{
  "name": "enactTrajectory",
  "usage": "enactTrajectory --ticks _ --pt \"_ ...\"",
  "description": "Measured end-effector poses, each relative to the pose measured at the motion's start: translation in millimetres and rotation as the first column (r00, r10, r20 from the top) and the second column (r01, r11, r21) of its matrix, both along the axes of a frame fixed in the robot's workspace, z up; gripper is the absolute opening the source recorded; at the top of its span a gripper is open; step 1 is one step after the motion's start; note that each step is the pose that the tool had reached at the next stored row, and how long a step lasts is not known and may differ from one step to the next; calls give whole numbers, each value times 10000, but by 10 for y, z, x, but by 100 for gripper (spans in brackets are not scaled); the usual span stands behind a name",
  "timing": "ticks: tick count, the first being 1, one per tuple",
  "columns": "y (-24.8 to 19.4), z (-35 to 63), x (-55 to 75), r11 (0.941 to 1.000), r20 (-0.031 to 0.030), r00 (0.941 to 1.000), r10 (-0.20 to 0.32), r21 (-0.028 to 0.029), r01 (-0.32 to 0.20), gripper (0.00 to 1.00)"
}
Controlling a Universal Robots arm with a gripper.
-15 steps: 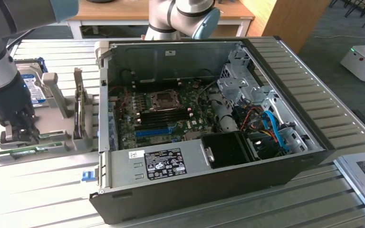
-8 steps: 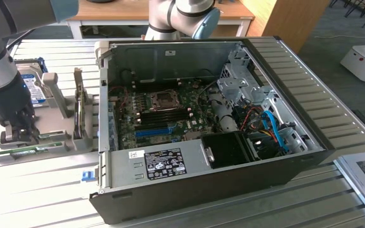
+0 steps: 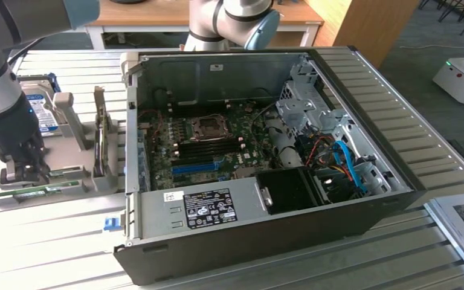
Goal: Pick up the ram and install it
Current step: 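Pick up the ram and move it above insertion slot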
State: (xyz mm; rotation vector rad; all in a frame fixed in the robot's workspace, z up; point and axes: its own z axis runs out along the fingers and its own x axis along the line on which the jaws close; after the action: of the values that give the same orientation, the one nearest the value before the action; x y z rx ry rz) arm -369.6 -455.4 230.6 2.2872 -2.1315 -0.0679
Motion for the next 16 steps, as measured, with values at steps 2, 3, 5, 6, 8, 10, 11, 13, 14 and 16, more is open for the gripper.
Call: enactTrajectory --ticks 2,3,5,6,8,10,11,13,14,16 --pt "-1 -6 0 10000 -1 10000 1 -1 -1 30" --pt "-1 -23 0 10000 -1 10000 1 0 -1 30" --pt "-1 -23 0 10000 -1 10000 1 0 -1 30" --pt "-1 -25 0 10000 0 10000 0 -1 0 30" --pt "-1 -31 0 10000 1 10000 1 1 -1 30" --pt "-1 -36 0 10000 0 10000 1 0 -1 30" --pt "-1 -40 0 10000 1 10000 1 1 -1 30" --pt "-1 -48 0 10000 1 10000 1 0 -1 30" --pt "-1 -54 0 10000 0 10000 1 1 -1 30" --pt "-1 -69 0 10000 1 10000 1 0 -1 30"
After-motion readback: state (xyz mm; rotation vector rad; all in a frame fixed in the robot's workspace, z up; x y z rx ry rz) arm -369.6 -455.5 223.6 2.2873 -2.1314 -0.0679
